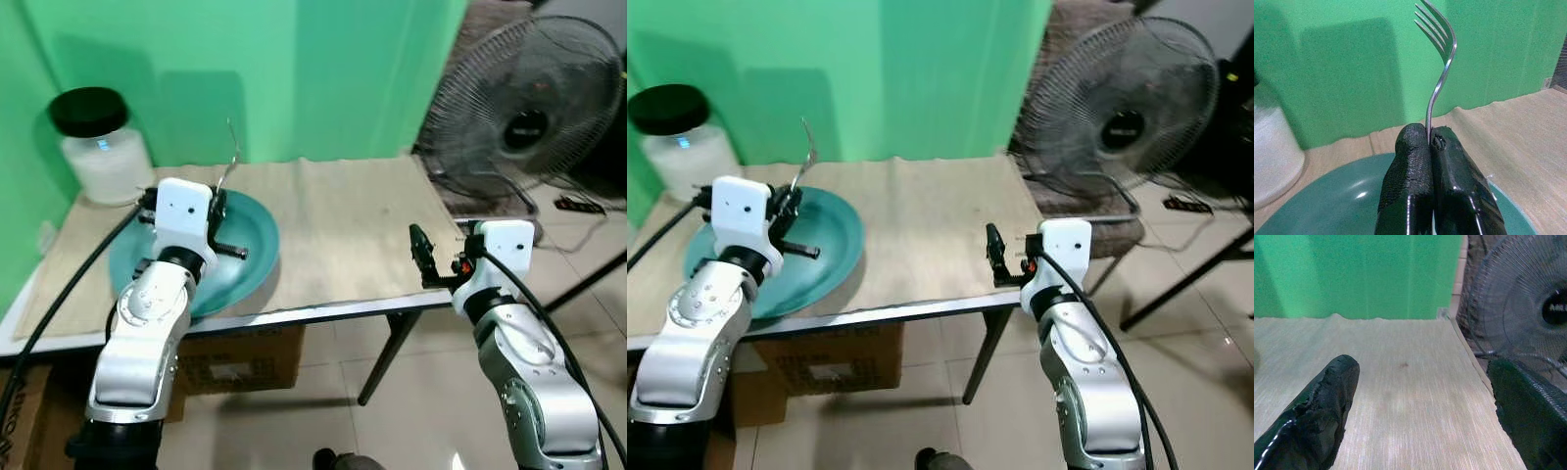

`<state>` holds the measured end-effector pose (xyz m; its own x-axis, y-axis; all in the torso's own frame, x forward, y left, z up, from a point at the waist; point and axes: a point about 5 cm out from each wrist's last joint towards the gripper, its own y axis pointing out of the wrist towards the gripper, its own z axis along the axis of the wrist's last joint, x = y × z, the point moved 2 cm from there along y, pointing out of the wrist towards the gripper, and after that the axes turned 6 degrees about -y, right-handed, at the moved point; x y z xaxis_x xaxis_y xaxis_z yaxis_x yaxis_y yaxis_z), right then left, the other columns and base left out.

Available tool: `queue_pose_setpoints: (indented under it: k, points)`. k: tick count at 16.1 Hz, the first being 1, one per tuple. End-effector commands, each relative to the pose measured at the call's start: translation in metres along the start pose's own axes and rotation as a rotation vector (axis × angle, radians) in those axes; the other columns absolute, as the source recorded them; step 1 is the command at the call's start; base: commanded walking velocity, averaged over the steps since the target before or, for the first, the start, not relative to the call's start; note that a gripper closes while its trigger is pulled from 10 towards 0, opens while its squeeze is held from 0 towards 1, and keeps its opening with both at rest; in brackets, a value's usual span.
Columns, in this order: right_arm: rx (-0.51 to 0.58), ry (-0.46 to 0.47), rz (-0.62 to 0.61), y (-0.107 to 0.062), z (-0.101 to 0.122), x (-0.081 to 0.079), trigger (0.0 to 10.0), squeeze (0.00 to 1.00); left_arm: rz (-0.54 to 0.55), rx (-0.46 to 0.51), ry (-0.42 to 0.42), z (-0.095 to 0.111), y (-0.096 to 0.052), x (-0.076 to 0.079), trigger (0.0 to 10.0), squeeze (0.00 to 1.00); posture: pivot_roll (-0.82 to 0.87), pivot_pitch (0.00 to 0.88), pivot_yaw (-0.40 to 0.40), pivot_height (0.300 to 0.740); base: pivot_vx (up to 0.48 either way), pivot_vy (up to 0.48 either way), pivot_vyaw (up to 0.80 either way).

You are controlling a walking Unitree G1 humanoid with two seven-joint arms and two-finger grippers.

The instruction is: Setting the table

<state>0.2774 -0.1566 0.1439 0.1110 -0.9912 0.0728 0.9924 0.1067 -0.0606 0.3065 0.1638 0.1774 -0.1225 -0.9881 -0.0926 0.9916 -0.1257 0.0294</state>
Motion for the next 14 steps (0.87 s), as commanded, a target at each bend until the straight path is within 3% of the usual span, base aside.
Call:
queue_pose_setpoints:
  k: [1, 3, 6, 14]
  points:
    - [0.013, 0.012, 0.005, -0.0018, 0.0012, -0.0012, 10.0, 0.00, -0.016, 0.006, 0.023, 0.0043, -0.0009, 0.0019, 10.0, 0.00, 0.04, 0.000, -0.036, 0.740, 0.000, 0.000, -0.80]
    - [0.005, 0.036, -0.002, -0.0034, -0.0018, -0.0006, 10.0, 0.00, -0.017, 0.003, 0.025, 0.0043, -0.0012, 0.0021, 10.0, 0.00, 0.04, 0.000, -0.035, 0.740, 0.000, 0.000, -0.60]
    - [0.001, 0.049, -0.004, -0.0038, -0.0039, -0.0008, 10.0, 0.00, -0.022, 0.003, 0.030, 0.0050, 0.0010, 0.0045, 10.0, 0.00, 0.04, 0.000, -0.040, 0.740, 0.000, -0.246, 0.00]
    - [0.008, 0.061, -0.006, -0.0022, -0.0018, -0.0020, 10.0, 0.00, -0.020, 0.005, 0.023, 0.0054, 0.0048, 0.0037, 10.0, 0.00, 0.04, 0.000, -0.040, 0.740, 0.000, -0.246, -0.78]
